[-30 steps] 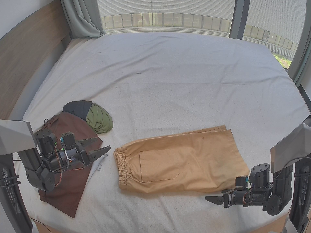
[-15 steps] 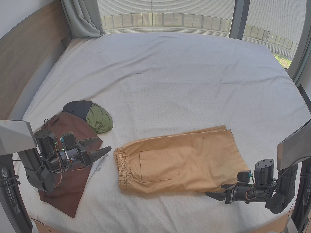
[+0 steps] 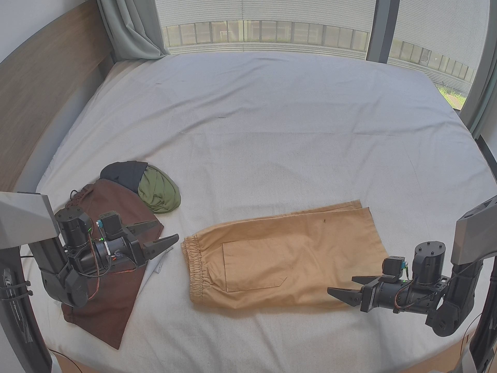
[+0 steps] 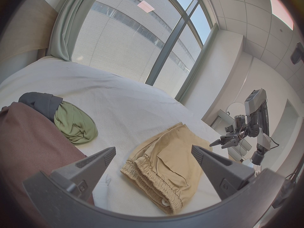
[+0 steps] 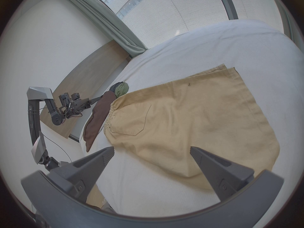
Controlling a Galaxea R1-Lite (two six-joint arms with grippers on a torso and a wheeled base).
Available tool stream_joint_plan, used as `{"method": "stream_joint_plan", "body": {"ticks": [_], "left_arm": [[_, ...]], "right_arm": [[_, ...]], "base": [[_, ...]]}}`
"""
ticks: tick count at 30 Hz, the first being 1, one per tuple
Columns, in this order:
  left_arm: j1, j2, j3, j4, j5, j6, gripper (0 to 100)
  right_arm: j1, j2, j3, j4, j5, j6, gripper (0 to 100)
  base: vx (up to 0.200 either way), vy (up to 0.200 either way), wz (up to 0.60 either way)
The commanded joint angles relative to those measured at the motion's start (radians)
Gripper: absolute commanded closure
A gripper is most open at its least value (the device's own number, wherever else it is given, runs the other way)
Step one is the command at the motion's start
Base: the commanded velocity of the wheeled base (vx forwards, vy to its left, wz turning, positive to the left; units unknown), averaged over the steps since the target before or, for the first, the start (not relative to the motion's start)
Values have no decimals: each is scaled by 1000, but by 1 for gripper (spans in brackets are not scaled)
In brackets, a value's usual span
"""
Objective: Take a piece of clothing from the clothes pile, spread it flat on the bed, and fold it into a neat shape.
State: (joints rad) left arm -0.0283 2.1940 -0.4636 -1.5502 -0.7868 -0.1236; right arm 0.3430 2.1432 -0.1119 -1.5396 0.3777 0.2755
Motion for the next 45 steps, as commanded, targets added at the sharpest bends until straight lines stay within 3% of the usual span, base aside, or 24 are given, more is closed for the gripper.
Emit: {"method": "stream_joint_plan", "body": {"ticks": [1, 6, 19, 45], "left_arm": [[-7, -2, 8, -1, -2, -2, 0], [-7, 0, 10, -1, -6, 1, 0], [-19, 1, 25, -1, -6, 1, 0], [-45, 9, 45, 1, -6, 16, 0]], "right_arm": [[-7, -12, -83, -1, 0, -42, 0], [-12, -12, -89, -1, 29, -58, 0], [-52, -55, -127, -1, 29, -73, 0], [-52, -45, -170, -1, 27, -72, 0]], "base": [[0, 0, 0], [0, 0, 0], [0, 0, 0], [0, 0, 0]]}}
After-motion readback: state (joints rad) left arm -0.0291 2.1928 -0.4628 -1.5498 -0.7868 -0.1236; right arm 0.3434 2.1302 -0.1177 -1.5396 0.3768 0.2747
